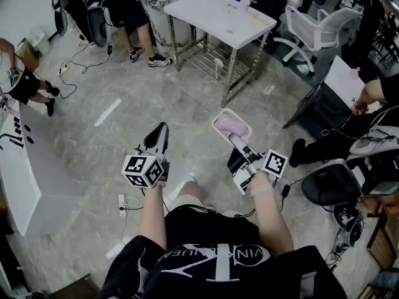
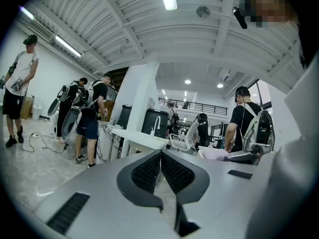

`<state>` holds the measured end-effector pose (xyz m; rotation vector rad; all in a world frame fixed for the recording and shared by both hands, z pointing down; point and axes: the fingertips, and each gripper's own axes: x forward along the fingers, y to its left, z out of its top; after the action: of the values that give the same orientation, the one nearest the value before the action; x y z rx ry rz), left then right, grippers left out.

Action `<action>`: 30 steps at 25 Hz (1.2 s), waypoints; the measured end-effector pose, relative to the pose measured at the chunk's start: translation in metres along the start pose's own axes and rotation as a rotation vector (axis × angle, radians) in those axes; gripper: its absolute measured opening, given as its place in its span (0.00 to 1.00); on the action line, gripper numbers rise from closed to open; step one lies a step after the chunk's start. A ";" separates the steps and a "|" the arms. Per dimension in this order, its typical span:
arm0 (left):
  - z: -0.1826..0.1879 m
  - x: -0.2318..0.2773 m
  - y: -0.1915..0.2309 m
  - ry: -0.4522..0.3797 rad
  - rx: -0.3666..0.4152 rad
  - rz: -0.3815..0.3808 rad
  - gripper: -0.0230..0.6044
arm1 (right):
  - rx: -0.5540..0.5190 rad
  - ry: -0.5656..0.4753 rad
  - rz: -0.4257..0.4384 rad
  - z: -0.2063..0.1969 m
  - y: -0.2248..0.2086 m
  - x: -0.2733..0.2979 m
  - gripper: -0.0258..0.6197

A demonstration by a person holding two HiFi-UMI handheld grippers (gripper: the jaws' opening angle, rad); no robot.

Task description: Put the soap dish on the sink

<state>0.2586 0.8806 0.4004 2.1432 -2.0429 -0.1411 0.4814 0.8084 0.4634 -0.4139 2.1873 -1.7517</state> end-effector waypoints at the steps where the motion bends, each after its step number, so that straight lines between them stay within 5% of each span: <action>1: -0.004 0.006 0.001 0.003 0.008 0.003 0.07 | -0.004 0.000 -0.003 0.005 -0.005 0.002 0.18; 30: 0.040 0.266 0.134 0.051 0.036 -0.044 0.07 | -0.037 -0.038 -0.060 0.172 -0.048 0.225 0.18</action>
<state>0.1334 0.6075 0.4015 2.1899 -1.9862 -0.0556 0.3484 0.5538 0.4616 -0.5229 2.2053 -1.7216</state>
